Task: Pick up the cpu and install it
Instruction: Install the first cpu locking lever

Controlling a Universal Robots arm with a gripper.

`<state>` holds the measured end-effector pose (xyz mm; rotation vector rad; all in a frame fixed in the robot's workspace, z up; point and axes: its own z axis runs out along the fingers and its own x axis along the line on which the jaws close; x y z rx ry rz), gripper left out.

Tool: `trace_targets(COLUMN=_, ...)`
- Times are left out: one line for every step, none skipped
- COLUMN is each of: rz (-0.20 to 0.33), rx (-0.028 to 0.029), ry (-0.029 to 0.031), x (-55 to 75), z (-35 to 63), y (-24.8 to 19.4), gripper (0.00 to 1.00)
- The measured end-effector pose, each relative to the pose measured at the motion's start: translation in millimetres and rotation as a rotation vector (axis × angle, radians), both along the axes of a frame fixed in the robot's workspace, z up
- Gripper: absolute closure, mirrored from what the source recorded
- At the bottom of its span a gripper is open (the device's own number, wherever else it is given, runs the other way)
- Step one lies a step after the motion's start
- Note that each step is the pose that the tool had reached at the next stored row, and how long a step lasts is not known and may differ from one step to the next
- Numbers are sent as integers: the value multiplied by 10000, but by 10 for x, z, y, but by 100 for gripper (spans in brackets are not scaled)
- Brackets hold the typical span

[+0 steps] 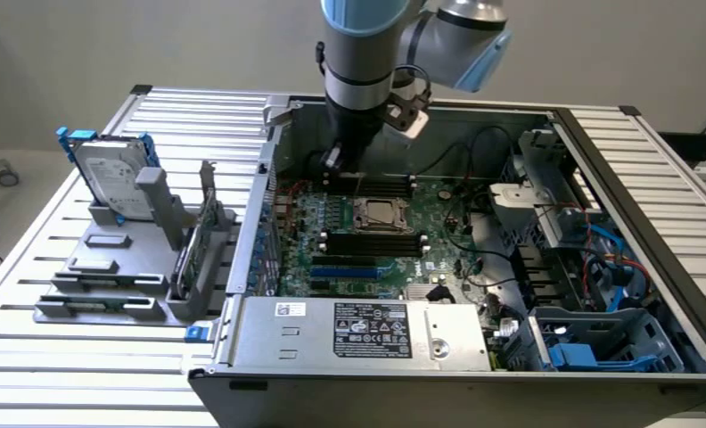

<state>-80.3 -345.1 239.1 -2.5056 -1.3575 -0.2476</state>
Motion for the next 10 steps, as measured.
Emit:
trace_targets(rz=-63, rx=-3, ry=-80, x=0, z=0, y=1, gripper=89)
trace_targets(rz=-133, rx=-4, ry=-147, x=0, z=0, y=2, gripper=89)
trace_targets(rz=-209, rx=-4, ry=-201, x=0, z=0, y=2, gripper=89)
trace_targets(rz=-289, rx=-4, ry=-245, x=0, z=-1, y=2, gripper=89)
trace_targets(rz=-386, rx=-5, ry=-276, x=0, z=-7, y=2, gripper=89)
trace_targets(rz=-478, rx=-17, ry=-294, x=0, z=-14, y=3, gripper=89)
trace_targets(rz=-555, rx=-38, ry=-305, x=0, z=-22, y=2, gripper=89)
trace_targets(rz=-613, rx=-62, ry=-314, x=0, z=-30, y=2, gripper=89)
trace_targets(rz=-651, rx=-90, ry=-322, x=0, z=-40, y=2, gripper=89)
trace_targets(rz=-673, rx=-123, ry=-327, x=0, z=-49, y=2, gripper=89)
